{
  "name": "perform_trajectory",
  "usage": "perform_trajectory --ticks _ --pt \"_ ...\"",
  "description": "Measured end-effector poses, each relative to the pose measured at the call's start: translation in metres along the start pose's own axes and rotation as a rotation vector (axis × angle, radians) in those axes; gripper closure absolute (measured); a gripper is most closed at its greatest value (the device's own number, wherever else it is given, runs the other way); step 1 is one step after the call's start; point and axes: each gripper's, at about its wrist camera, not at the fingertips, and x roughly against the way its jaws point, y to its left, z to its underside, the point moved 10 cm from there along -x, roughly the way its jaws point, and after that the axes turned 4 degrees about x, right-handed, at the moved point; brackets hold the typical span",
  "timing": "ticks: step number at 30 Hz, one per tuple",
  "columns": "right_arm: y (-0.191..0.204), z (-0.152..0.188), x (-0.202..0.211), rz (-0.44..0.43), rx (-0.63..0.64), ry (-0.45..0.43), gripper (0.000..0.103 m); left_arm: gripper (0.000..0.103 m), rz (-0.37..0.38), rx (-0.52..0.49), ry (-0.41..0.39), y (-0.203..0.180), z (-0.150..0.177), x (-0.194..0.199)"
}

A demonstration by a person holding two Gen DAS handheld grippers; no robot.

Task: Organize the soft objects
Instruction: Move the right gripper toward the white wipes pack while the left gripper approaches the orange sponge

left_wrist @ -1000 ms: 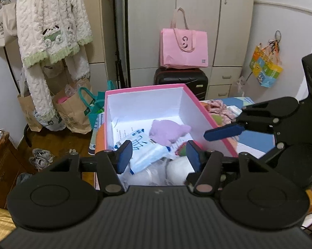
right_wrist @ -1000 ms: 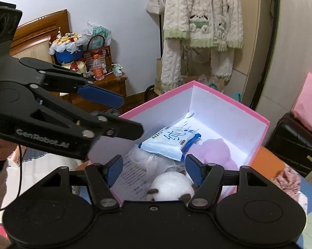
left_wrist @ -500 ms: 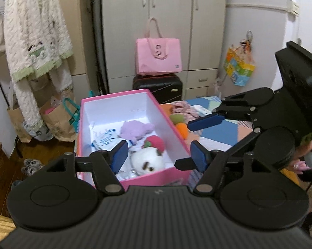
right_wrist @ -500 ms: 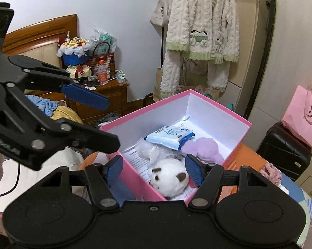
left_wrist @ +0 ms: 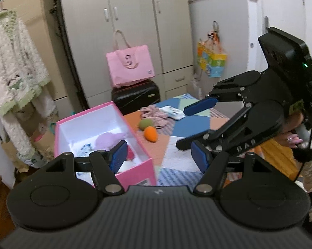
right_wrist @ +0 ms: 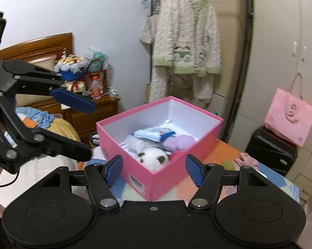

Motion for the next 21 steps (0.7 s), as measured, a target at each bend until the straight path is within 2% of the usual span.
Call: perform_trajectory --ticks 5,11,21 --pt "-0.035 0.018 0.015 0.054 -0.079 -0.009 0.028 0.036 0.057 -0.026 0.047 -0.023 0.010 -0.028" --pt "-0.075 0.035 0.016 0.092 -0.137 -0.007 0.028 0.036 0.139 0.016 0.084 -0.033 0.014 -0.066" --pt "-0.123 0.059 -0.002 0.081 -0.193 -0.059 0.028 0.036 0.084 0.031 0.040 -0.041 0.004 -0.120"
